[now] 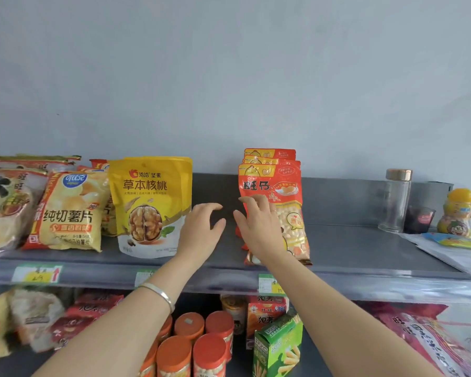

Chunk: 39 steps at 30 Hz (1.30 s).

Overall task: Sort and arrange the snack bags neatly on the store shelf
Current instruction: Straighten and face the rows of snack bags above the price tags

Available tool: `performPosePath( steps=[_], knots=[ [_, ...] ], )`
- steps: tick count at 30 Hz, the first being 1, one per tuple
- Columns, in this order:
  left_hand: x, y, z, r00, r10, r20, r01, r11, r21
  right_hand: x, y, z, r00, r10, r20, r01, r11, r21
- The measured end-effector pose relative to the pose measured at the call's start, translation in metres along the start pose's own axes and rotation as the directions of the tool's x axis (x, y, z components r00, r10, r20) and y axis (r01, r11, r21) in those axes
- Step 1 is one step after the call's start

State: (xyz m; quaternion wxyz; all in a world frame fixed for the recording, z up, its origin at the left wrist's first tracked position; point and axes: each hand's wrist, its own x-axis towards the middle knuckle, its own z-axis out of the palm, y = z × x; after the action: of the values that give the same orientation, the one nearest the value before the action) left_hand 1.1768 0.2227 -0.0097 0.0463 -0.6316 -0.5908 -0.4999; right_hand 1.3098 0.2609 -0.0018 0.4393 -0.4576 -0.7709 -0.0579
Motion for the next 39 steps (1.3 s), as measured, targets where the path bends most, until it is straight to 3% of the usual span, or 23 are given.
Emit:
performPosePath(
  steps=[3,7,12,15,18,21,23,26,30,36,39],
  knots=[
    [-0.010,-0.017,-0.028,0.995,0.003,-0.096,0.004,0.997,0.073,-0.003,-0.018,0.017,0.997,-0.043,0.058,0.038,0.996,0.081],
    [-0.010,-0.042,-0.064,0.942,0.015,-0.337,0.036,0.989,0.143,0.004,-0.045,0.033,0.991,-0.004,0.135,-0.023,0.980,0.197],
    [0.002,-0.071,-0.095,0.878,-0.140,-0.457,0.100,0.989,-0.111,0.024,-0.071,0.056,0.979,0.089,0.184,-0.152,0.920,0.362],
    [0.013,-0.092,-0.106,0.878,-0.302,-0.372,0.138,0.903,-0.408,0.031,-0.082,0.075,0.939,0.224,0.263,-0.331,0.799,0.502],
    [0.027,-0.125,-0.106,0.851,-0.507,-0.134,0.307,0.688,-0.657,0.030,-0.089,0.090,0.878,0.347,0.329,-0.478,0.594,0.647],
    [0.034,-0.154,-0.094,0.791,-0.604,0.100,0.447,0.459,-0.768,0.029,-0.091,0.100,0.794,0.453,0.405,-0.587,0.397,0.706],
    [0.036,-0.157,-0.091,0.754,-0.635,0.169,0.502,0.390,-0.772,0.031,-0.090,0.107,0.776,0.475,0.414,-0.606,0.384,0.697],
    [0.039,-0.156,-0.091,0.721,-0.668,0.183,0.530,0.363,-0.767,0.033,-0.089,0.117,0.806,0.436,0.400,-0.576,0.424,0.699],
    [0.039,-0.147,-0.090,0.784,-0.591,0.188,0.505,0.432,-0.747,0.033,-0.092,0.122,0.874,0.369,0.316,-0.471,0.484,0.738],
    [0.036,-0.135,-0.077,0.826,-0.522,0.213,0.496,0.491,-0.717,0.029,-0.088,0.116,0.857,0.442,0.263,-0.461,0.432,0.775],
    [0.036,-0.130,-0.072,0.840,-0.493,0.228,0.477,0.469,-0.743,0.030,-0.084,0.110,0.839,0.471,0.271,-0.476,0.398,0.784]
  ],
)
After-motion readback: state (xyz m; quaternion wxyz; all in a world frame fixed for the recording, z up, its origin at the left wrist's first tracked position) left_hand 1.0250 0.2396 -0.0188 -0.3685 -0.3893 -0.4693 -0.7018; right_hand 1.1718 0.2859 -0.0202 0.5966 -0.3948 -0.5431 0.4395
